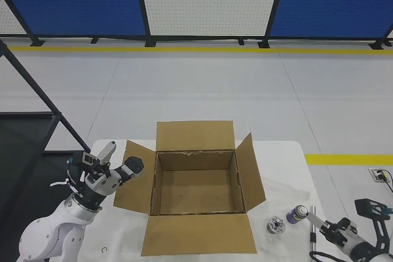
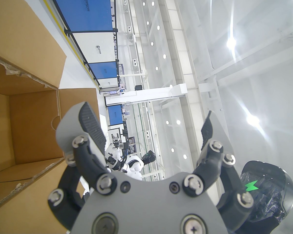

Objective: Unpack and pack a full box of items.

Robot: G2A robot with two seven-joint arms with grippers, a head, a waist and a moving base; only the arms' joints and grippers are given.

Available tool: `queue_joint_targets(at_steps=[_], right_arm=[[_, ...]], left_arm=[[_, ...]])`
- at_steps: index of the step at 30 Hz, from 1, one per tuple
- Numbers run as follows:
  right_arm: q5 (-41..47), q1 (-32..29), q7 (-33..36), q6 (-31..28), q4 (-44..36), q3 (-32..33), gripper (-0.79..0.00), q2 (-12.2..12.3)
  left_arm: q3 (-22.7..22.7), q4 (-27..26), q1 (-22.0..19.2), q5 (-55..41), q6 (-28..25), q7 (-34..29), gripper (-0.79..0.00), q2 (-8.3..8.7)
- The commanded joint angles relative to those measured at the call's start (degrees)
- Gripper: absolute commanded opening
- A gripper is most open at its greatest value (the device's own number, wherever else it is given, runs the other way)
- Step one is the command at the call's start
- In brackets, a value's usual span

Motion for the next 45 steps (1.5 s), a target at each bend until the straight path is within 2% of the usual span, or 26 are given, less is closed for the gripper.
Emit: queue_joint_targets(at_steps=[1, 6, 11, 16, 32, 34, 38, 40, 45], right_arm=[[1.14, -0.01, -1.00, -0.53, -0.86, -0.35, 0.000, 0.02], [9.69, -0.20, -1.54, -1.48, -4.32, 3.16, 0.000, 0.11], [17.87, -0.41, -3.07, -5.03, -4.52, 7.07, 0.000, 0.26], [21.69, -1.73, -4.03, -7.49, -4.52, 9.07, 0.000, 0.45], [20.86, -1.97, -4.44, -7.66, -4.52, 9.25, 0.000, 0.53], [17.49, -2.17, -4.56, -8.95, -4.52, 9.02, 0.000, 0.77], [8.64, -2.37, -1.97, -7.71, -4.52, 7.49, 0.000, 1.41], [6.96, -2.06, -0.74, -6.39, -3.29, 6.91, 0.000, 1.64], [-0.04, -0.24, 7.70, -7.97, 1.03, 5.72, 0.000, 2.86]], left_arm=[[0.00, 0.00, 0.00, 0.00, 0.00, 0.00, 0.000, 0.00], [0.00, 0.00, 0.00, 0.00, 0.00, 0.00, 0.000, 0.00], [0.00, 0.00, 0.00, 0.00, 0.00, 0.00, 0.000, 0.00], [0.00, 0.00, 0.00, 0.00, 0.00, 0.00, 0.000, 0.00], [0.00, 0.00, 0.00, 0.00, 0.00, 0.00, 0.000, 0.00], [0.00, 0.00, 0.00, 0.00, 0.00, 0.00, 0.000, 0.00], [0.00, 0.00, 0.00, 0.00, 0.00, 0.00, 0.000, 0.00], [0.00, 0.00, 0.00, 0.00, 0.00, 0.00, 0.000, 0.00], [0.00, 0.00, 0.00, 0.00, 0.00, 0.00, 0.000, 0.00]])
